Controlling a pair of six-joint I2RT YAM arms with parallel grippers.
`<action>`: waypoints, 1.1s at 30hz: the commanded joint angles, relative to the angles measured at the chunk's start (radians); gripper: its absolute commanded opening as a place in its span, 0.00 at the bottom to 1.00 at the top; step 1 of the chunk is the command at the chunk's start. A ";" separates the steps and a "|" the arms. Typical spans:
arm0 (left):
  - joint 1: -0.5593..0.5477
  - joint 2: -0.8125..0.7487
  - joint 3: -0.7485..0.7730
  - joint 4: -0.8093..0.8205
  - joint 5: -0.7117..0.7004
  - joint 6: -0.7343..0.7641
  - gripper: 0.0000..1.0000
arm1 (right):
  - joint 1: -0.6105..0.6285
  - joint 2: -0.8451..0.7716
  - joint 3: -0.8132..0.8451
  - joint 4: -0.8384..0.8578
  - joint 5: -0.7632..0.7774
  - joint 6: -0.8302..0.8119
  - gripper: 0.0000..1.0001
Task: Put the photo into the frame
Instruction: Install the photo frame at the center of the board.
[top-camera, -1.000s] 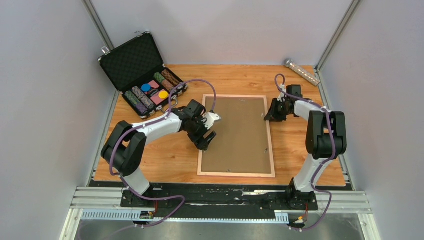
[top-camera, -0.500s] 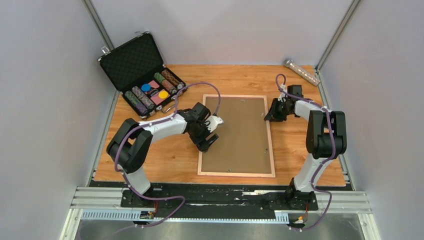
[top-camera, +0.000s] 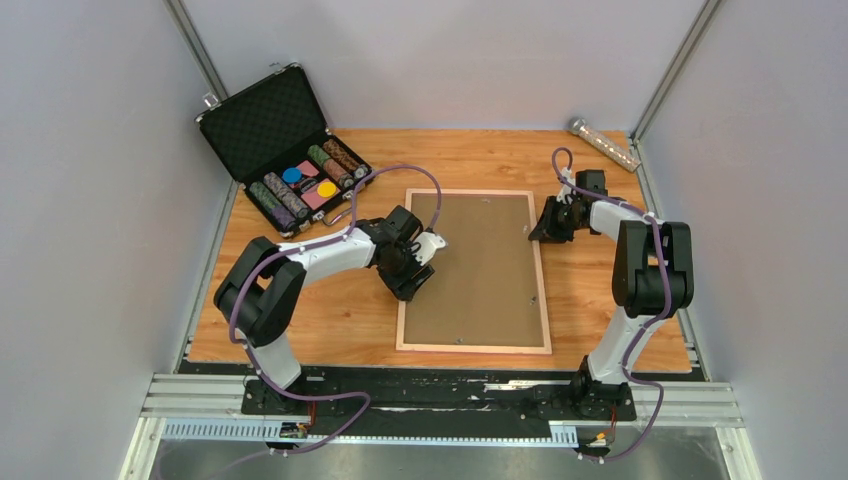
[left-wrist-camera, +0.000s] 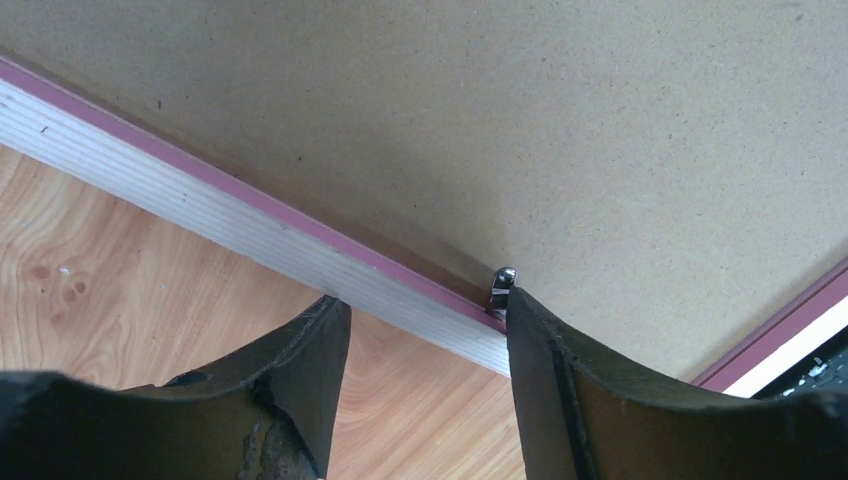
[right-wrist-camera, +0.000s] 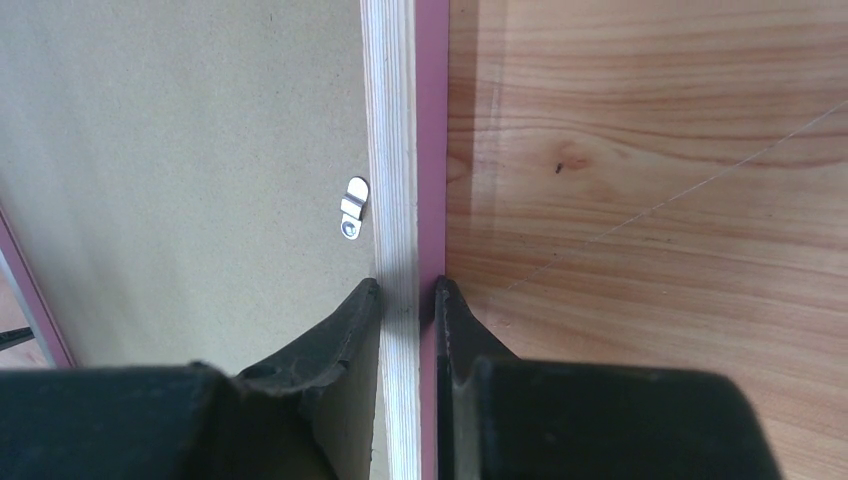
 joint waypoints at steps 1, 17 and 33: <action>-0.025 -0.009 0.012 0.043 0.023 0.022 0.62 | -0.018 0.048 -0.015 0.025 0.069 0.002 0.00; -0.025 -0.035 0.023 0.038 0.035 0.031 0.79 | -0.019 0.050 -0.015 0.024 0.058 -0.008 0.00; -0.025 -0.024 0.026 0.055 -0.003 0.042 0.58 | -0.021 0.052 -0.017 0.024 0.043 -0.011 0.00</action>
